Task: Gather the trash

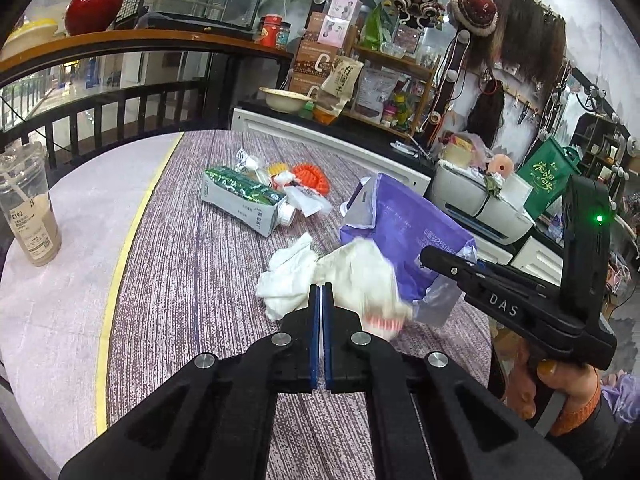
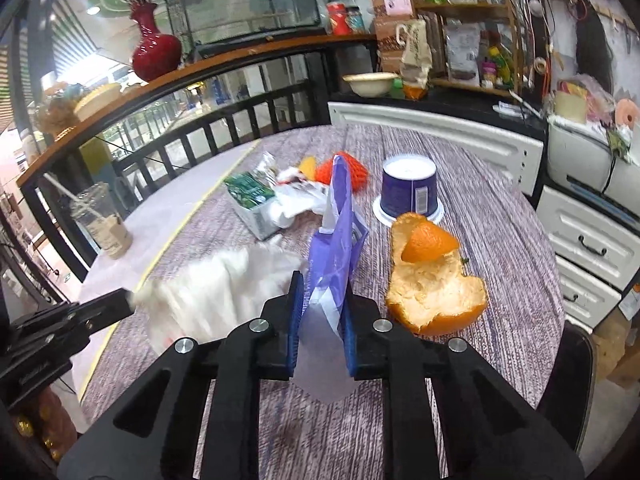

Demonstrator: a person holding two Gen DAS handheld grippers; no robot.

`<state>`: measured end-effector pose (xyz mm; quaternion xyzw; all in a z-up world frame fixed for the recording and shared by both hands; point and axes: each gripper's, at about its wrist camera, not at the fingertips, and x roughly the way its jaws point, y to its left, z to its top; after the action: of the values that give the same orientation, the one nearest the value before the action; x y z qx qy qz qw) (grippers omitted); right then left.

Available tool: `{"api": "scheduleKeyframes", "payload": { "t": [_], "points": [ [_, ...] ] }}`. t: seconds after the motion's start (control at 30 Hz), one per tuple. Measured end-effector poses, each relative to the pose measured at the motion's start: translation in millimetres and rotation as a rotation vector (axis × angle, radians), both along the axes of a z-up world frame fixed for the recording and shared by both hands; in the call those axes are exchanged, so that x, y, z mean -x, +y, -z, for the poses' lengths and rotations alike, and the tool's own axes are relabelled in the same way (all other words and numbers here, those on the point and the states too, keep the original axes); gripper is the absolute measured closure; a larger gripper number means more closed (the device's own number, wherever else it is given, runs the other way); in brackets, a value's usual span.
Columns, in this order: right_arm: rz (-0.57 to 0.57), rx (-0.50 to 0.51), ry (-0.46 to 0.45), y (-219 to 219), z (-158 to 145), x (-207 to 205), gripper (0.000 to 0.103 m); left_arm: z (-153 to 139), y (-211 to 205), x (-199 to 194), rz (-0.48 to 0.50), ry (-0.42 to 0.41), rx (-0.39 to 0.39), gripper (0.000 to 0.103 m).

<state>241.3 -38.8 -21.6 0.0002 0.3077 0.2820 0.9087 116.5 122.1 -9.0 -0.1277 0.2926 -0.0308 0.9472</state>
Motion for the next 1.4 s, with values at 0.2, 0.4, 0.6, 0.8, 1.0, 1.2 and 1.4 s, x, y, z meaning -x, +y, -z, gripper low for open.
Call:
{"api": "scheduleKeyframes", "payload": {
  "t": [0.2, 0.4, 0.6, 0.8, 1.0, 1.2, 1.4],
  "points": [
    [0.010, -0.005, -0.025, -6.8, -4.9, 10.1, 0.085, 2.4, -9.2, 0.6, 0.027, 0.017, -0.035, 0.097],
    [0.015, -0.006, -0.020, -11.9, -3.1, 11.3, 0.085, 3.5, -23.7, 7.1, 0.046, -0.030, -0.064, 0.008],
    [0.040, -0.014, -0.041, -19.8, -8.5, 12.4, 0.085, 26.3, -49.8, -13.1, 0.083, 0.054, -0.143, 0.013],
    [0.067, -0.019, -0.066, -33.7, -15.6, 21.2, 0.085, 55.3, -66.9, -36.6, 0.103, 0.150, -0.202, 0.048],
    [0.083, -0.012, -0.084, -44.5, -14.2, 28.6, 0.085, 53.5, -68.0, -26.1, 0.094, 0.141, -0.174, 0.075],
    [0.084, -0.017, -0.089, -51.6, -13.5, 31.2, 0.085, 31.7, -60.9, -5.6, 0.097, 0.075, -0.114, 0.077],
    [0.103, -0.024, -0.106, -67.2, -17.2, 41.3, 0.085, 10.7, -51.3, 5.9, 0.122, 0.035, -0.013, 0.078]
  ]
}}
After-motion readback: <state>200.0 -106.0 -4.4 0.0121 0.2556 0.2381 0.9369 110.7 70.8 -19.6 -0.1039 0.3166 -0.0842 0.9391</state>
